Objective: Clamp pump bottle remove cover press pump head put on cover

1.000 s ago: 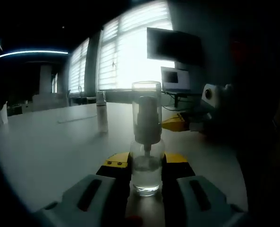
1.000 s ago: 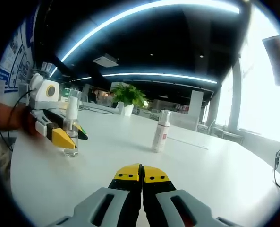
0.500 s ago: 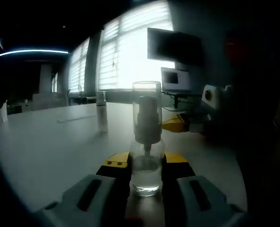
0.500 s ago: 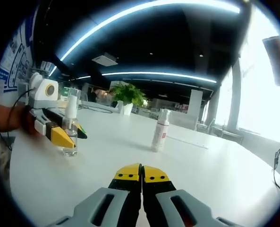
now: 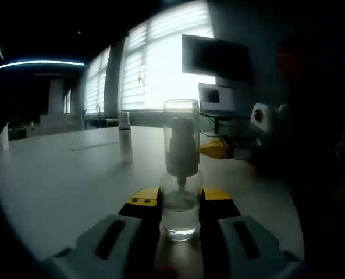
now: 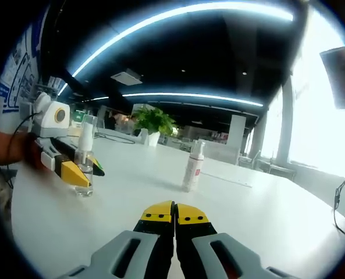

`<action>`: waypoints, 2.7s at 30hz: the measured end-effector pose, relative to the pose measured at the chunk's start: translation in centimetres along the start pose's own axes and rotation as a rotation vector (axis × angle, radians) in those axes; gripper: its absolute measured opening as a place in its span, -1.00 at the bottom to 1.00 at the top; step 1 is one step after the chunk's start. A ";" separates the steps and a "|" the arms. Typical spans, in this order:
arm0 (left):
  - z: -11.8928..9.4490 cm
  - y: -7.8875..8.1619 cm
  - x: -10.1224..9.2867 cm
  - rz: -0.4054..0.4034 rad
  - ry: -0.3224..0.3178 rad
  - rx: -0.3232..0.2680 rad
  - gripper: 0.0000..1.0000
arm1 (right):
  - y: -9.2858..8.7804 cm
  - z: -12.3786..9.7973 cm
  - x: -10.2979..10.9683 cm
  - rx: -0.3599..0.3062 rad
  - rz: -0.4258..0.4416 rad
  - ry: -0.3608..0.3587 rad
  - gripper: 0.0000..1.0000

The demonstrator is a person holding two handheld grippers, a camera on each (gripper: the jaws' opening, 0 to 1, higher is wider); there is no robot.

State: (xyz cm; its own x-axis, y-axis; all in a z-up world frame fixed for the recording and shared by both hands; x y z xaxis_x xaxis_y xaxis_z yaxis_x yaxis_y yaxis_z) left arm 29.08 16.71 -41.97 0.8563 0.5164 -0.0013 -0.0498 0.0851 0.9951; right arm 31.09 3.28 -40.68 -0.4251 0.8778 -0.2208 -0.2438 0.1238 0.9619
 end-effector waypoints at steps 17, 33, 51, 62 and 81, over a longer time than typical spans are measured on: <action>0.1 0.0 0.0 -0.004 0.002 -0.001 -0.68 | 2.1 0.0 0.6 -0.051 0.113 -0.002 -1.00; 0.1 -0.1 -0.3 0.001 0.008 0.012 -0.68 | 5.2 0.4 2.3 -0.068 0.149 0.022 -1.00; 0.0 -0.2 0.3 0.002 0.013 0.012 -0.68 | 8.6 1.2 5.0 -0.099 0.143 0.112 -0.91; 0.0 -0.3 0.5 -0.003 0.012 0.013 -0.68 | 9.9 2.5 7.5 -0.110 0.153 0.189 -0.86; -0.1 -0.2 0.3 -0.002 0.014 0.013 -0.68 | 10.2 4.3 12.7 -0.064 0.149 0.333 -0.70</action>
State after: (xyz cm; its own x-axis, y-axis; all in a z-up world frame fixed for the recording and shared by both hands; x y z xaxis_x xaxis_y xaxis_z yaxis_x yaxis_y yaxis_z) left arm 29.28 16.90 -42.21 0.8491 0.5283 -0.0048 -0.0412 0.0751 0.9963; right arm 26.91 17.68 -33.00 -0.7179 0.6839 -0.1296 -0.2076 -0.0326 0.9777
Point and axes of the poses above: the point that each gripper's makers call its tool centre point, and the gripper's own axes: z roughly forward along the fingers, x roughly to its left, y roughly out of its top, the point moved 1 cm from there along -z, roughly backward along the fingers, and after that the axes turned 12 degrees about -x, right-handed, at the moved point
